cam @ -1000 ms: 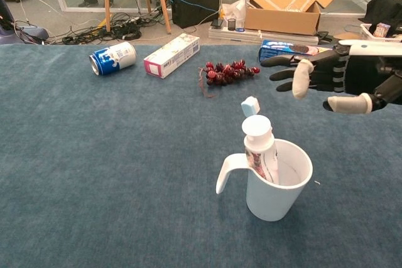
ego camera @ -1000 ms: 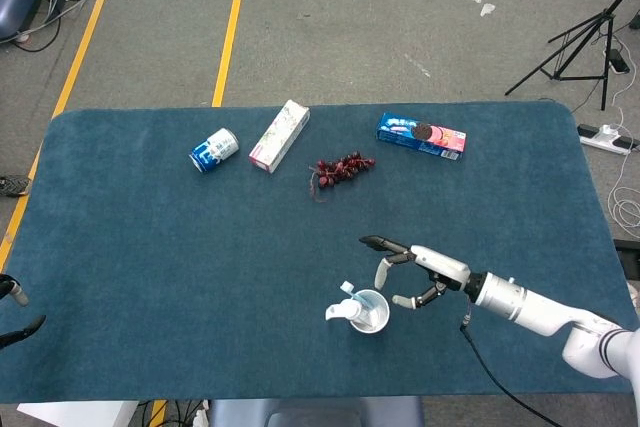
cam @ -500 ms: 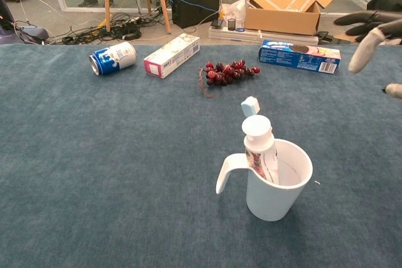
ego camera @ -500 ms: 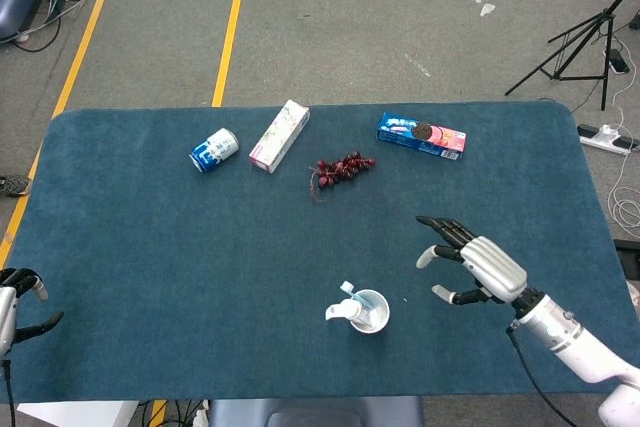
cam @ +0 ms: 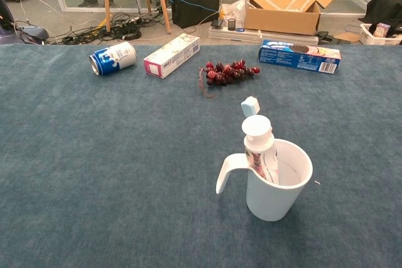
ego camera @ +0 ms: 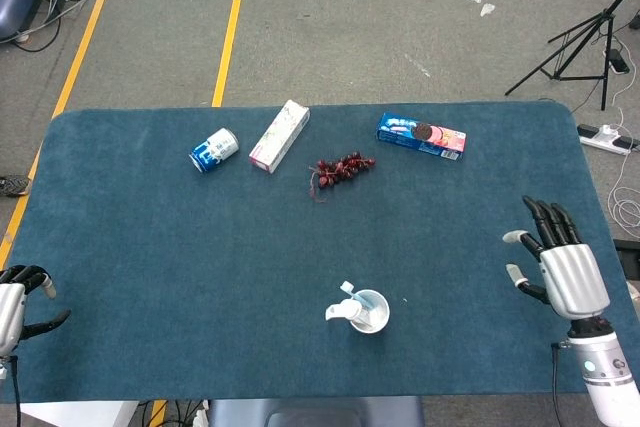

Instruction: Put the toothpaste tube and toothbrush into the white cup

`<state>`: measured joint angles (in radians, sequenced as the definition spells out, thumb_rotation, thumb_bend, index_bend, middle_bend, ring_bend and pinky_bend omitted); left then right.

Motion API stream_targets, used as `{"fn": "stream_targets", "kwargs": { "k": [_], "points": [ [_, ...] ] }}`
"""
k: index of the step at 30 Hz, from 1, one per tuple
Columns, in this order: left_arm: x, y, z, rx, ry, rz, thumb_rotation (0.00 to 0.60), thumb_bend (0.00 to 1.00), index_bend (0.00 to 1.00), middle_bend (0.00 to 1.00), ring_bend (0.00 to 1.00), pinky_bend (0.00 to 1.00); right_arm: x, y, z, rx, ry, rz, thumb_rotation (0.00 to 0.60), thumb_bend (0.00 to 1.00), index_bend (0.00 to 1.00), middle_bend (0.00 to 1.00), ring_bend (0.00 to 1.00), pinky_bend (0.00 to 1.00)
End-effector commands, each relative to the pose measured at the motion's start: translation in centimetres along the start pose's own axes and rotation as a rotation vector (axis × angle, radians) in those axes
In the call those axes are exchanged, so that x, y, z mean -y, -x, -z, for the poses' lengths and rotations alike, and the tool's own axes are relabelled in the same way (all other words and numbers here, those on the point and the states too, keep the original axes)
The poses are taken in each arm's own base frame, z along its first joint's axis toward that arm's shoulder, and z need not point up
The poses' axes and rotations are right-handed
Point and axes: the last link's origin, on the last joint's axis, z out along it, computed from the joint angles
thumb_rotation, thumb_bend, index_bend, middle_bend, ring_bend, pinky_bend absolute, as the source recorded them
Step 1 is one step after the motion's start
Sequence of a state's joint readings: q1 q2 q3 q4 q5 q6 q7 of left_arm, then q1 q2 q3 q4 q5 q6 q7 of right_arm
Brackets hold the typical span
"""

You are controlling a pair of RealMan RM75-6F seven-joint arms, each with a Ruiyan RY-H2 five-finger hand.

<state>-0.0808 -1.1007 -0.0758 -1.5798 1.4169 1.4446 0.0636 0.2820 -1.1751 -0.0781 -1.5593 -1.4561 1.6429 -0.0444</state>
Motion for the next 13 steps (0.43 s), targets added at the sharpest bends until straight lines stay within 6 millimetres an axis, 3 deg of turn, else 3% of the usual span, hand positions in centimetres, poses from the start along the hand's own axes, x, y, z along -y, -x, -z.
{"fn": "stream_targets", "kwargs": {
  "k": [1,13],
  "points": [
    [-0.1,0.1,-0.1,0.002,0.004,0.001,0.6,0.1,0.59,0.42,0.31,0.32,-0.6,0.5,0.5,-0.026,0.057,0.014,0.6,0.25,0.42,0.03,0.0,0.08],
    [-0.5,0.8,-0.1,0.025,0.016,-0.005,0.6,0.1,0.59,0.42,0.31,0.32,-2.0,0.5,0.2,0.02,0.089,-0.009,0.6,0.25,0.4,0.03,0.0,0.08]
  ]
}}
